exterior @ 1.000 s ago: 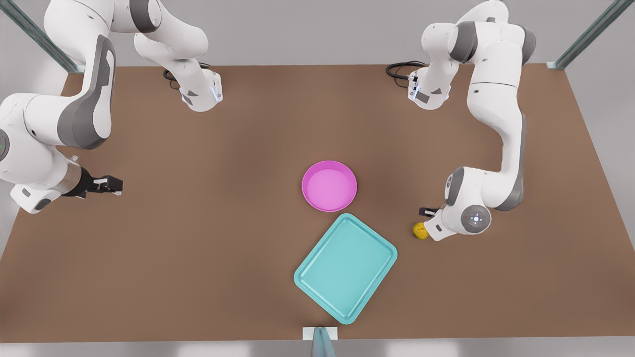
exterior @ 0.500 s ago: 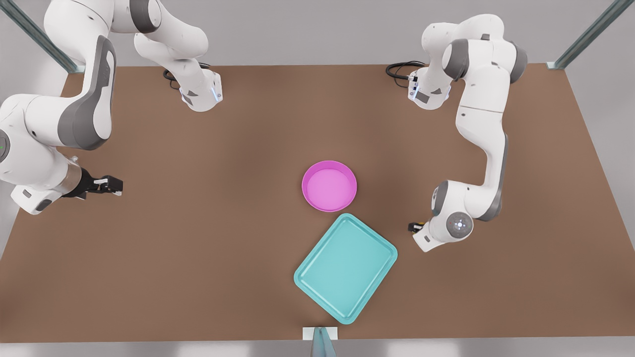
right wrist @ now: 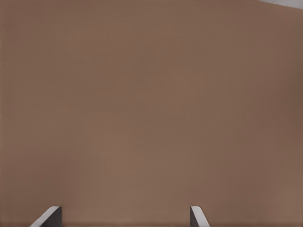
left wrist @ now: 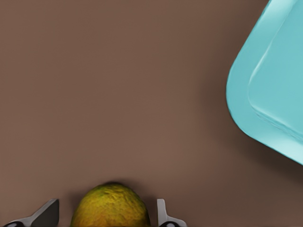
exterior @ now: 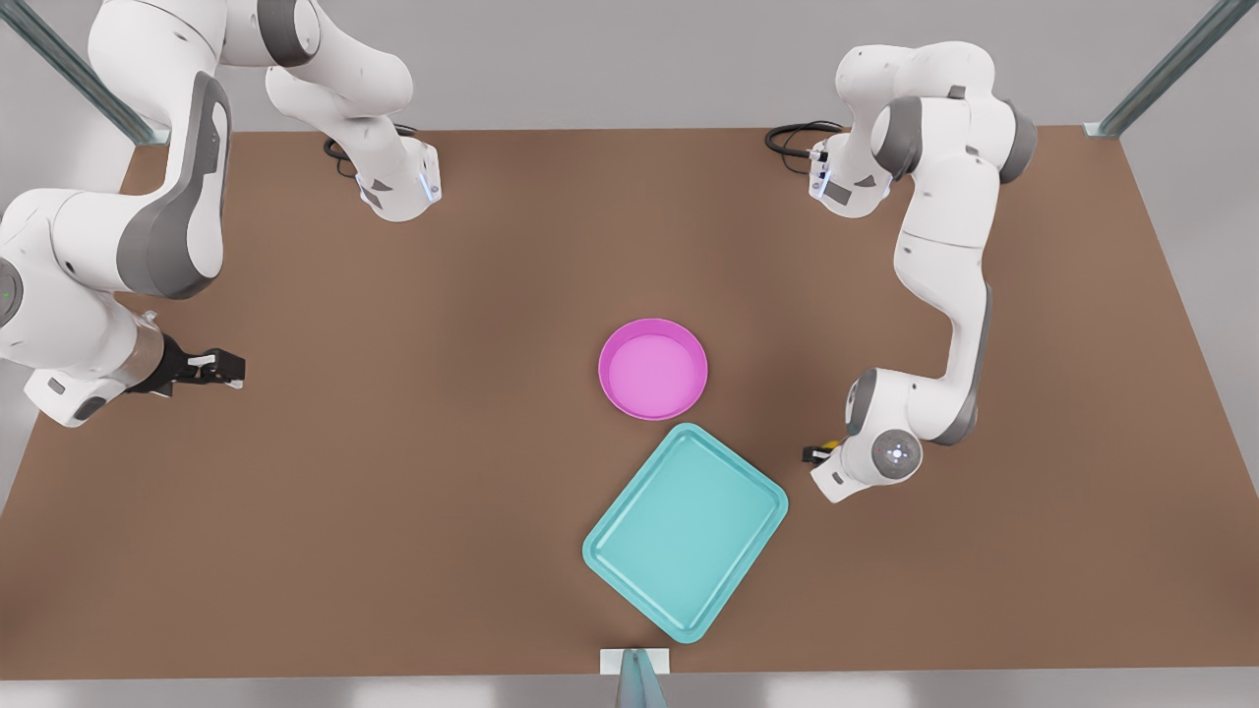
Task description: Place the orange on the plate with the left arm and the plate on the tray with the right arm
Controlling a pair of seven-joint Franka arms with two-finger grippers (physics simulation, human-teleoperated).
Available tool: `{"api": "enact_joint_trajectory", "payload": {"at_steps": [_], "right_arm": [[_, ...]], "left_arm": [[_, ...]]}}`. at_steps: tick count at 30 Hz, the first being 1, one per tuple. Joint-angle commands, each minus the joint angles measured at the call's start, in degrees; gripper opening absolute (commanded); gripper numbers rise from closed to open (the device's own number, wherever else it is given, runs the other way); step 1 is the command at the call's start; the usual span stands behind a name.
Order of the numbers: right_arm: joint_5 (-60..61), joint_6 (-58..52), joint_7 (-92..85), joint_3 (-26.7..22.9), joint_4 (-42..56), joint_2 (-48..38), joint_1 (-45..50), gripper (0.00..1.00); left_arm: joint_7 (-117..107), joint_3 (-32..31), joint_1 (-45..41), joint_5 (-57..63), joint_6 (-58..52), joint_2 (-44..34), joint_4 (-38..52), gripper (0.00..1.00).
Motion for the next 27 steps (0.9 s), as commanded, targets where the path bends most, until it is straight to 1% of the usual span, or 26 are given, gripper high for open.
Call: {"api": "enact_joint_trajectory", "payload": {"at_steps": [1, 2, 3, 4, 6, 7, 8, 9, 10, 11, 12, 13, 14, 16, 18, 19, 22, 24, 25, 26, 27], "right_arm": [[0.1, -0.1, -0.4, -0.1, 0.0, -0.1, 0.0, 1.0], [0.1, -0.1, -0.4, 0.0, 0.0, -0.1, 0.0, 1.0], [0.1, -0.1, -0.4, 0.0, 0.0, -0.1, 0.0, 1.0], [0.1, -0.1, -0.4, 0.0, 0.0, -0.1, -0.1, 1.0], [0.1, 0.0, -0.4, 0.0, 0.0, 0.0, -0.1, 1.0], [0.1, 0.0, -0.4, 0.0, 0.0, 0.0, -0.1, 1.0], [0.1, 0.0, -0.4, 0.0, 0.0, 0.0, -0.1, 1.0], [0.1, 0.0, -0.4, 0.0, 0.0, 0.0, -0.1, 1.0], [0.1, 0.0, -0.4, 0.0, 0.0, 0.0, -0.1, 1.0], [0.1, 0.0, -0.4, 0.0, 0.0, 0.0, -0.1, 1.0], [0.1, 0.0, -0.4, 0.0, 0.0, 0.0, -0.1, 1.0], [0.1, -0.1, -0.4, 0.0, 0.0, 0.0, -0.1, 1.0], [0.1, -0.1, -0.4, 0.0, 0.0, -0.1, -0.1, 1.0], [0.1, -0.1, -0.4, 0.0, 0.0, -0.1, -0.1, 1.0], [0.1, -0.2, -0.4, 0.0, 0.0, 0.0, -0.1, 1.0], [0.1, -0.1, -0.4, 0.0, 0.0, 0.0, -0.1, 1.0], [0.1, -0.1, -0.4, 0.0, -0.1, 0.1, -0.1, 1.0], [0.1, -0.1, -0.4, 0.0, -0.1, 0.1, -0.1, 1.0], [0.1, -0.1, -0.4, 0.0, -0.1, 0.1, -0.1, 1.0], [0.1, -0.1, -0.4, 0.0, -0.1, 0.1, -0.1, 1.0], [0.1, -0.2, -0.4, 0.0, -0.1, 0.1, -0.1, 1.0]], "left_arm": [[-1.2, 0.0, 0.0, 0.1, 0.7, 0.0, -0.5, 0.93], [-1.1, 0.1, 0.0, 0.1, 0.7, -0.1, -0.5, 0.82], [-1.1, 0.0, 0.0, 0.1, 0.6, -0.2, -0.5, 0.77], [-1.2, 0.1, -0.1, 0.1, 0.3, -0.3, -0.5, 0.73], [-1.6, 0.1, -0.1, 0.0, -0.2, -0.7, -0.6, 0.73], [-1.7, 0.0, -0.1, 0.0, -0.7, -1.2, -0.8, 0.69], [-1.8, 0.0, -0.1, 0.0, -1.2, -1.5, -0.9, 0.69], [-4.1, 0.0, -0.2, 0.0, -4.1, -3.0, -0.9, 0.69], [-6.4, -0.1, -1.1, 0.0, -9.2, -4.8, -0.8, 0.69], [-11.4, -0.2, -4.6, -0.1, -14.6, -6.0, 1.2, 0.7], [-13.5, -0.8, -6.4, -0.2, -17.4, -7.5, 1.2, 0.7], [-16.6, -3.6, -6.6, -1.0, -20.0, -8.5, 1.2, 0.7], [-21.7, -5.4, -8.7, -1.0, -20.7, -8.6, 1.3, 0.7], [-30.3, -6.1, -15.0, -1.2, -20.7, -8.0, 2.6, 0.7], [-37.6, -7.8, -19.1, -2.2, -20.5, -5.4, 6.3, 0.7], [-40.0, -8.3, -20.3, -2.2, -20.5, -3.8, 9.0, 0.7], [-43.6, -9.3, -23.6, -2.1, -20.5, -3.6, 8.8, 0.7], [-43.3, -9.3, -23.8, -2.0, -20.7, -2.2, 8.2, 0.72], [-43.2, -9.3, -23.8, -1.9, -20.4, -2.1, 7.5, 0.9], [-43.2, -9.3, -23.8, -1.9, -20.4, -2.1, 7.5, 1.0], [-43.2, -9.3, -23.8, -1.9, -20.3, -2.1, 7.5, 1.0]]}}
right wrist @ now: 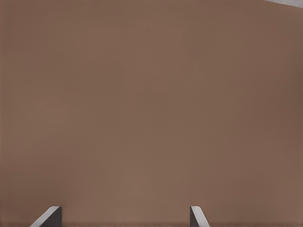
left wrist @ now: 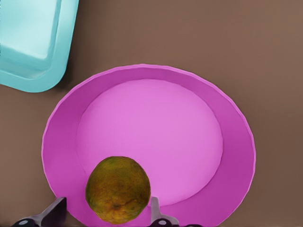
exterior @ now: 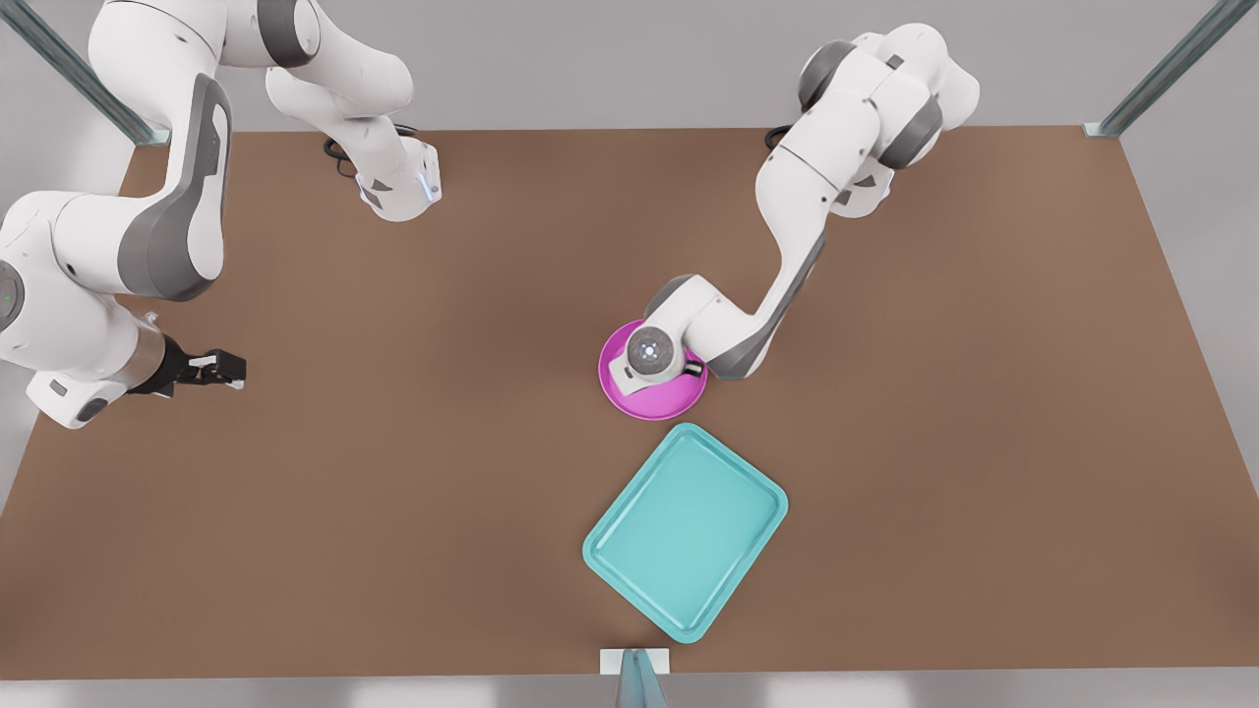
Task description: Place the orange on the plate with the left arm and the plate on the tray with the right arm
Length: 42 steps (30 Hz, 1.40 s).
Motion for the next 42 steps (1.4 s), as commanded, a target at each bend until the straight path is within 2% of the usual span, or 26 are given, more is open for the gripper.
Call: {"api": "enact_joint_trajectory", "payload": {"at_steps": [1, 2, 3, 4, 5, 7, 8, 9, 10, 11, 12, 13, 14, 15, 21, 24, 28, 42], "right_arm": [[0.0, -0.1, -0.1, 0.0, 0.0, -0.1, 0.0, 1.0], [0.0, -0.1, 0.0, 0.0, 0.0, -0.1, 0.0, 1.0], [0.0, -0.1, -0.1, 0.0, 0.0, -0.1, 0.0, 1.0], [0.0, -0.2, -0.1, 0.0, -0.1, 0.0, -0.1, 1.0], [0.1, -1.3, 0.2, 0.1, -0.1, 0.6, 0.8, 1.0], [18.0, -1.5, 1.5, 0.5, -2.2, 7.1, 0.9, 1.0], [24.9, 0.6, 1.6, 1.6, -2.3, 10.6, 3.4, 1.0], [29.4, 4.0, 1.6, 1.7, -4.3, 11.9, 5.5, 1.0], [32.8, 10.9, 1.6, 1.7, -9.5, 11.7, 9.1, 1.0], [36.9, 18.3, 1.6, 2.1, -16.0, 10.9, 12.3, 1.0], [38.7, 23.4, 1.6, 2.4, -19.5, 10.4, 14.8, 1.0], [39.2, 27.1, 1.7, 2.4, -22.0, 9.6, 17.7, 1.0], [39.2, 31.3, 4.0, 2.4, -24.0, 9.1, 21.0, 1.0], [39.2, 34.7, 5.4, 2.4, -25.3, 9.2, 23.3, 1.0], [39.2, 53.8, 13.0, 2.4, -31.8, 10.7, 34.7, 1.0], [39.4, 57.5, 17.5, 2.4, -31.2, 13.1, 39.2, 1.0], [39.8, 60.3, 18.0, 2.4, -31.2, 15.2, 40.6, 1.0], [39.9, 60.7, 18.4, 3.1, -26.6, 22.4, 44.1, 1.0]], "left_arm": [[-19.6, 0.1, 0.1, 0.0, -1.3, -0.3, -0.1, 1.0], [-19.2, 0.7, 0.3, 0.1, -1.5, -1.0, 0.0, 1.0], [-17.0, 2.7, 2.0, -0.6, -7.6, -4.9, 1.5, 1.0], [-11.0, 3.4, 6.1, -3.0, -17.4, -10.2, 3.8, 1.0], [-3.9, 7.7, 8.8, -3.0, -28.1, -15.9, 8.4, 1.0], [14.5, 19.2, 9.0, -3.0, -37.5, -17.3, 17.9, 1.0], [20.8, 23.2, 9.3, -3.1, -38.7, -17.4, 18.7, 1.0], [24.1, 24.0, 10.5, -3.2, -39.1, -17.5, 18.8, 1.0], [24.7, 23.2, 13.2, -3.4, -39.2, -19.3, 18.7, 1.0], [23.4, 18.1, 17.4, -3.9, -38.8, -20.8, 18.5, 1.0], [24.1, 10.1, 25.1, -3.6, -36.6, -23.9, 16.3, 1.0], [22.7, 8.9, 26.4, -3.2, -28.9, -27.7, 10.3, 1.0], [22.1, 8.9, 26.4, -1.7, -27.1, -29.1, 9.8, 1.0], [22.1, 8.9, 26.3, 0.0, -21.5, -33.3, 4.2, 1.0], [23.2, 9.1, 26.1, -0.4, -24.9, -32.5, 4.5, 1.0], [23.1, 9.2, 26.1, -0.3, -28.2, -32.5, 5.1, 1.0], [23.4, 9.3, 26.1, -0.3, -28.2, -32.5, 5.1, 1.0], [23.9, 9.5, 26.1, -0.3, -28.2, -32.4, 5.0, 1.0]]}}
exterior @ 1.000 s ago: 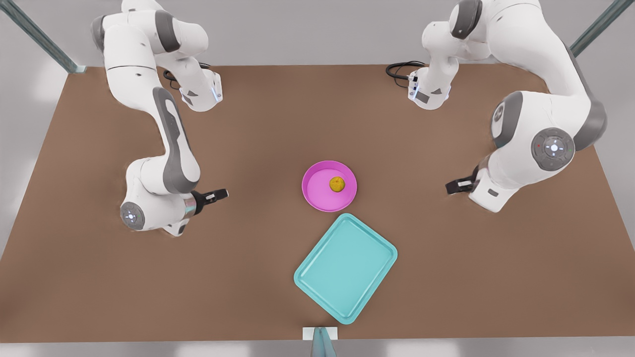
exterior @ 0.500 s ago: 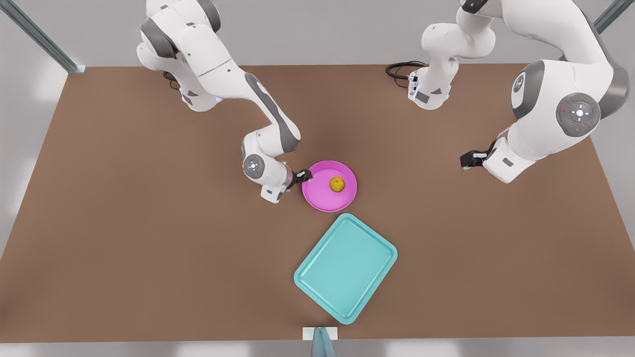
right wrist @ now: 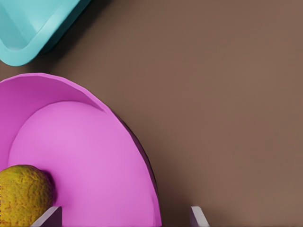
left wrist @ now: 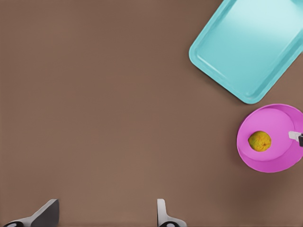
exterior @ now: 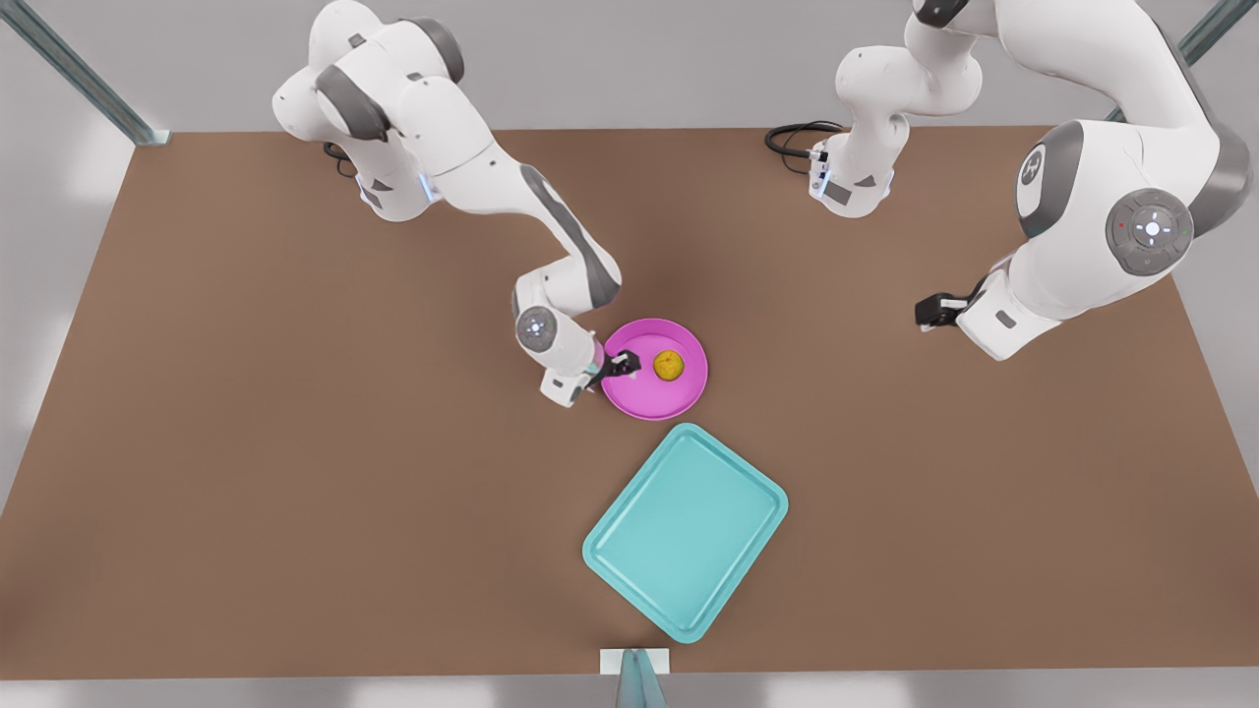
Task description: Place the orange on the plate with the left arm and the plate on the tray with the right arm
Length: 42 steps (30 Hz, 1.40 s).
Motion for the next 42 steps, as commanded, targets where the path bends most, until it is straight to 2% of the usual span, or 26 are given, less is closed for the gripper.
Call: {"api": "enact_joint_trajectory", "payload": {"at_steps": [1, 4, 6, 7, 15, 16, 18, 23, 36, 42], "right_arm": [[0.2, 0.7, 4.4, 0.1, 0.5, 0.5, 0.5, 1.0], [0.1, 0.7, 4.4, 0.2, 0.5, 0.5, 0.5, 0.99], [0.1, 0.7, 4.4, 0.2, 0.5, 0.5, 0.5, 0.78], [0.1, 0.7, 4.4, 0.3, 0.6, 0.6, 0.5, 0.74], [0.1, 0.1, 4.3, 0.4, 2.0, 2.0, 0.5, 0.63], [0.1, 0.1, 4.3, 0.4, 2.1, 2.0, 0.5, 0.59], [0.1, 0.0, 4.3, 0.4, 2.1, 2.0, 0.5, 0.42], [0.1, 0.0, 4.0, 0.6, 2.2, 2.0, 0.5, 0.22], [0.1, -0.2, 4.0, 1.4, 4.8, 0.2, -0.2, 0.21], [3.7, -4.1, 3.9, 1.4, 10.3, -0.1, -4.4, 0.21]], "left_arm": [[3.8, 0.0, 0.0, 0.0, -0.2, -0.1, 0.0, 1.0], [3.5, 0.0, 0.0, -0.1, -0.9, -0.1, 0.1, 1.0], [3.5, -0.1, -0.1, -0.2, -0.9, -0.1, 0.0, 1.0], [3.5, 0.0, -0.1, -0.2, -0.9, -0.1, 0.0, 1.0], [4.0, -0.1, 0.0, -0.2, -0.9, -0.1, 0.0, 1.0], [4.0, 0.0, 0.0, -0.2, -0.9, -0.1, 0.0, 1.0], [4.0, 0.0, 0.0, -0.2, -0.9, -0.1, 0.0, 1.0], [4.1, 0.0, 0.0, -0.2, -0.9, -0.1, 0.1, 1.0], [4.1, 0.0, 0.0, -0.2, -0.9, -0.1, 0.1, 1.0], [3.9, 0.0, -0.1, -0.2, -1.0, -0.1, 0.1, 1.0]]}}
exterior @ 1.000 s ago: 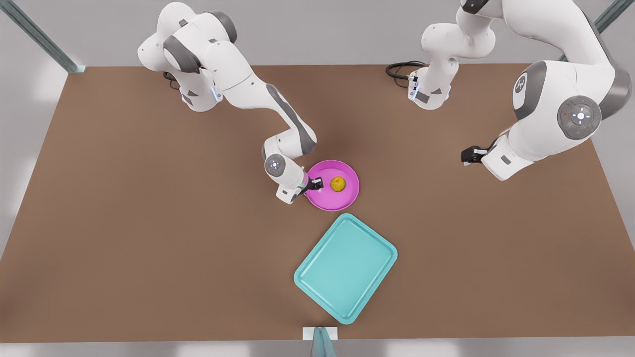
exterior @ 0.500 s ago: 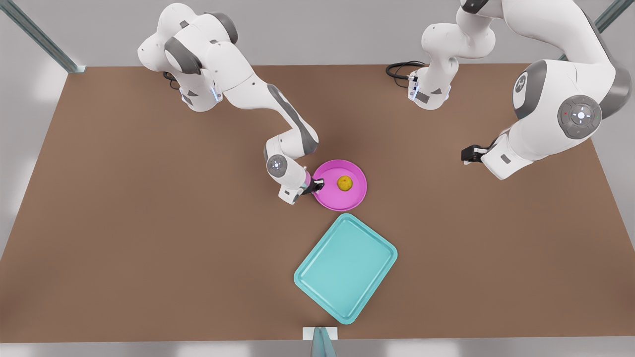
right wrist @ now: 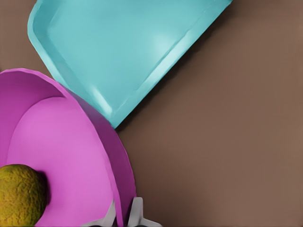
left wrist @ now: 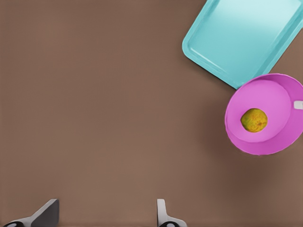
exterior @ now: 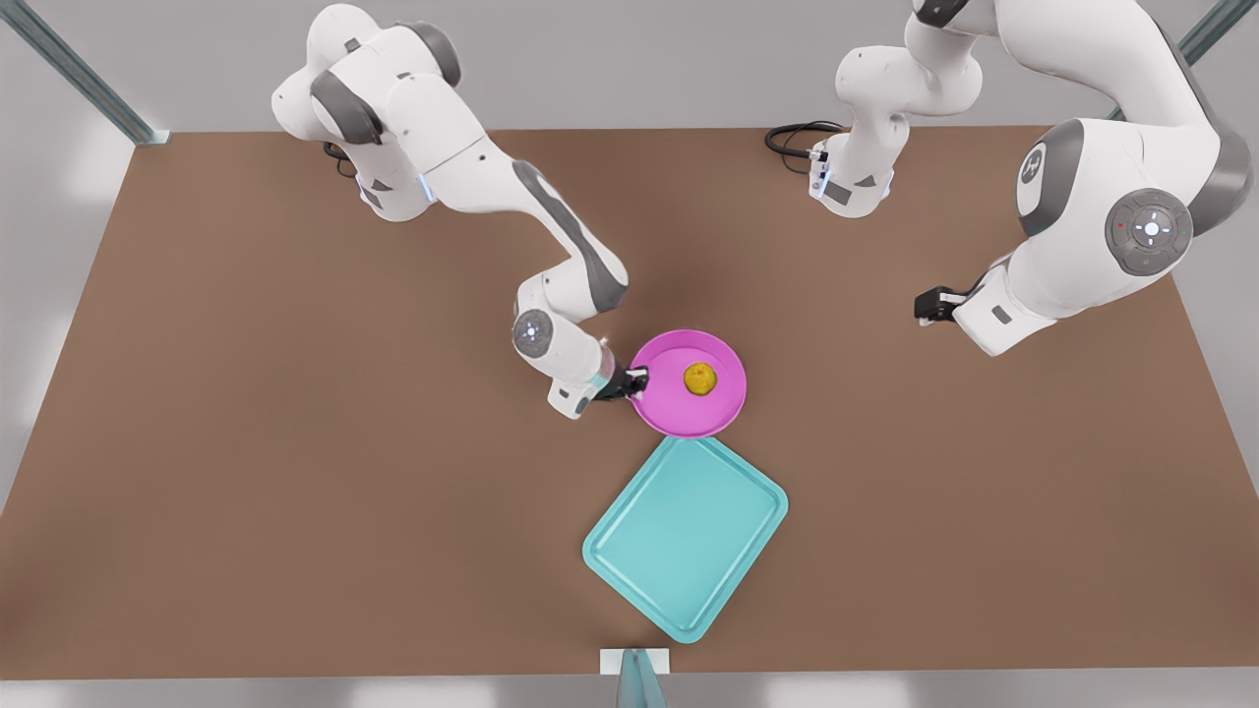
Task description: Place the orange on the plate with the left arm and the plate on the tray with the right arm
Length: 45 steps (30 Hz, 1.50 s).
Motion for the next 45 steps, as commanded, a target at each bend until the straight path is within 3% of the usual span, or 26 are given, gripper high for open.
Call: {"api": "enact_joint_trajectory", "payload": {"at_steps": [1, 6, 12, 20, 21, 22, 29, 30, 32, 34, 36, 41, 45], "right_arm": [[1.3, -3.0, 1.1, 0.0, 1.8, 0.0, -1.5, 0.21], [2.1, -4.6, 0.9, -0.1, 11.6, 5.1, -7.8, 0.21], [2.9, -9.4, 1.7, -0.1, 40.1, 25.2, -11.4, 0.21], [6.4, -7.3, 1.8, 2.1, 47.0, 32.4, -12.0, 0.21], [6.4, -7.4, 1.7, 2.5, 47.0, 32.5, -12.0, 0.43], [6.4, -7.5, 0.9, 2.8, 47.1, 32.4, -12.3, 1.0], [6.4, -8.2, 0.8, 2.7, 49.1, 32.1, -14.2, 1.0], [6.3, -10.3, 0.5, 2.6, 49.1, 30.6, -16.1, 1.0], [5.2, -27.1, 0.4, 1.4, 48.5, 24.6, -19.7, 1.0], [3.1, -48.9, 0.3, -9.8, 46.7, 18.1, -20.1, 1.0], [-4.5, -65.7, -3.4, -15.6, 46.7, 14.8, -22.4, 1.0], [-26.1, -88.5, -12.9, -16.1, 46.7, 0.4, -34.2, 1.0], [-35.7, -87.4, -12.9, -12.8, 36.8, -20.0, -33.5, 1.0]], "left_arm": [[0.3, 0.0, 0.0, 0.0, -0.2, -0.1, 0.0, 1.0], [0.3, 0.0, 0.1, 0.0, -0.2, 0.0, 0.0, 1.0], [0.4, 0.0, 0.1, 0.0, -0.2, 0.0, 0.0, 1.0], [0.0, 0.0, 0.0, 0.0, -0.2, 0.0, 0.0, 1.0], [0.0, 0.0, 0.0, 0.0, -0.2, 0.0, 0.0, 1.0], [0.0, 0.0, 0.0, 0.0, -0.2, 0.0, 0.0, 1.0], [0.2, 0.0, 0.0, 0.0, -0.2, 0.0, 0.0, 1.0], [0.2, 0.0, 0.0, 0.0, -0.2, 0.0, 0.0, 1.0], [0.0, 0.0, 0.0, 0.0, -0.2, 0.0, 0.0, 1.0], [-0.1, -0.3, 0.0, 0.0, -0.6, 0.0, 0.0, 1.0], [0.2, -0.4, 0.0, 0.0, -2.5, 0.0, 0.6, 1.0], [0.5, -0.4, 0.0, 0.0, -2.6, 0.1, 0.6, 1.0], [0.5, -0.4, 0.0, 0.0, -2.6, 0.1, 0.6, 1.0]]}}
